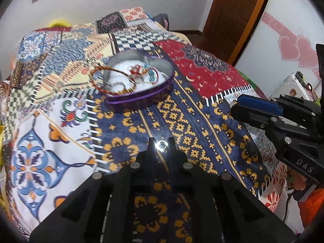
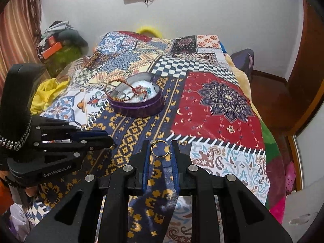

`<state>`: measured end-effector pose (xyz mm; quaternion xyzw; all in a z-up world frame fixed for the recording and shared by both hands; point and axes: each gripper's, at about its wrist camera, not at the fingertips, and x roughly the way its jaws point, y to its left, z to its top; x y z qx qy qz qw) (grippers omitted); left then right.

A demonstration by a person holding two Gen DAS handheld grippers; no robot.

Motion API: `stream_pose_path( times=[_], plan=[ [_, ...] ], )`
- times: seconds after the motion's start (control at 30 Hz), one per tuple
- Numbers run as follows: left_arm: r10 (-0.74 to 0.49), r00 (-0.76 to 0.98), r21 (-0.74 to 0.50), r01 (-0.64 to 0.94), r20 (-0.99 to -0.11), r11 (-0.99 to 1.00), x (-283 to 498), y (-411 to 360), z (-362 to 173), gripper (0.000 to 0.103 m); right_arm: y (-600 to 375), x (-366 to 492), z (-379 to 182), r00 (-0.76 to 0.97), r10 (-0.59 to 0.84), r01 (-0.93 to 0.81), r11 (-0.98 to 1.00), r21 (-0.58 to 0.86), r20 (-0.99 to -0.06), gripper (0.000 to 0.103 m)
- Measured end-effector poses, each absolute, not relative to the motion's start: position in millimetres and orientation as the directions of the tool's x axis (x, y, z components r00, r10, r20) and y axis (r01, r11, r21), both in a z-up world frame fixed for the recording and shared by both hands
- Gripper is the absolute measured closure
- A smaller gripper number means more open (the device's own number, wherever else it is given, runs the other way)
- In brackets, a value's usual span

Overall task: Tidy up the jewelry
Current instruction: 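Close the right gripper on the silver ring and lift it, then lower the silver ring into the heart tin and open the right gripper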

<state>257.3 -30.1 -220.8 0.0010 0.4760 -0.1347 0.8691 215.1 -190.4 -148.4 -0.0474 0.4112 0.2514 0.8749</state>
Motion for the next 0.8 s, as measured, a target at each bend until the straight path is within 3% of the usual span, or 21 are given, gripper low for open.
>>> stream_pose_path(
  times=[0.8],
  plan=[
    [-0.197, 0.704, -0.106, 0.172, -0.682, 0.979, 265, 10, -140, 0.094, -162, 237, -95, 0.621, 0.464, -0.5, 0.855, 0.136, -0.632, 0.086]
  ],
)
